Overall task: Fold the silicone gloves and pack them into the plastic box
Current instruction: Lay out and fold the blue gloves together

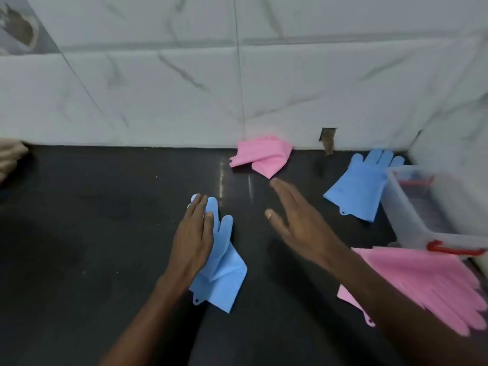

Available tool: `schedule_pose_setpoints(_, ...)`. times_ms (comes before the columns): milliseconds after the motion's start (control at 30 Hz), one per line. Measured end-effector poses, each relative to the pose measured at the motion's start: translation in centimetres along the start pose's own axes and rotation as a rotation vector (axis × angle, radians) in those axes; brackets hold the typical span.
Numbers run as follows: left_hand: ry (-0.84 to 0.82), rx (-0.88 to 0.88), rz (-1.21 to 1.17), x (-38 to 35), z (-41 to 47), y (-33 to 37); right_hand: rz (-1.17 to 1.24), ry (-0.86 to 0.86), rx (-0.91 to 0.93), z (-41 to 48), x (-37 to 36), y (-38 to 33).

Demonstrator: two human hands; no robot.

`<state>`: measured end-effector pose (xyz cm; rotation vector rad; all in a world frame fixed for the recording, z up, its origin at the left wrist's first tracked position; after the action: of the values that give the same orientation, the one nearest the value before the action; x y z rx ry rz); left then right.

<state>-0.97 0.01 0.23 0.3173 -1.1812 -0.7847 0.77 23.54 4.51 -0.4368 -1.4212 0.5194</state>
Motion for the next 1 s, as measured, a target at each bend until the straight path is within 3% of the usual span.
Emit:
schedule_pose_setpoints(133, 0.0, 0.067, -0.066, -2.5, -4.1, -2.3, 0.012, -0.094, 0.051, -1.4, -5.4, 0.5)
schedule_pose_setpoints(333, -0.021, 0.022, 0.026, -4.0, -6.1, -4.4, 0.048, -0.066, 0.149, -2.7, -10.5, 0.9)
schedule_pose_setpoints(633, -0.101, -0.037, 0.052, -2.8, -7.2, -3.8, 0.097, -0.126, 0.161, -5.2, -12.4, 0.6)
schedule_pose_setpoints(767, -0.143, -0.08, 0.201, -2.9, -7.6, -3.5, 0.041, -0.143, 0.166, -5.9, -12.1, 0.3)
schedule_pose_setpoints(900, -0.016, -0.209, 0.214, -2.5, -7.6, -3.0, 0.018, -0.117, 0.163, -6.3, -11.7, 0.3)
schedule_pose_setpoints(1000, 0.118, -0.233, 0.015, -1.8, -7.5, -3.2, 0.034, -0.098, 0.188, -6.3, -11.6, 0.1)
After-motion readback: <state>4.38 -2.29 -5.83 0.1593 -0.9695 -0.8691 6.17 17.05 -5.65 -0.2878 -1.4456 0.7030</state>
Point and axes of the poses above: each hand's wrist, its own z-axis towards the middle knuckle, its own x-axis out of the back of the hand, y = z × x, the point moved 1 cm from there along z, towards the middle knuckle, and after that the axes turned 13 degrees about -x, right-handed, at the moved point
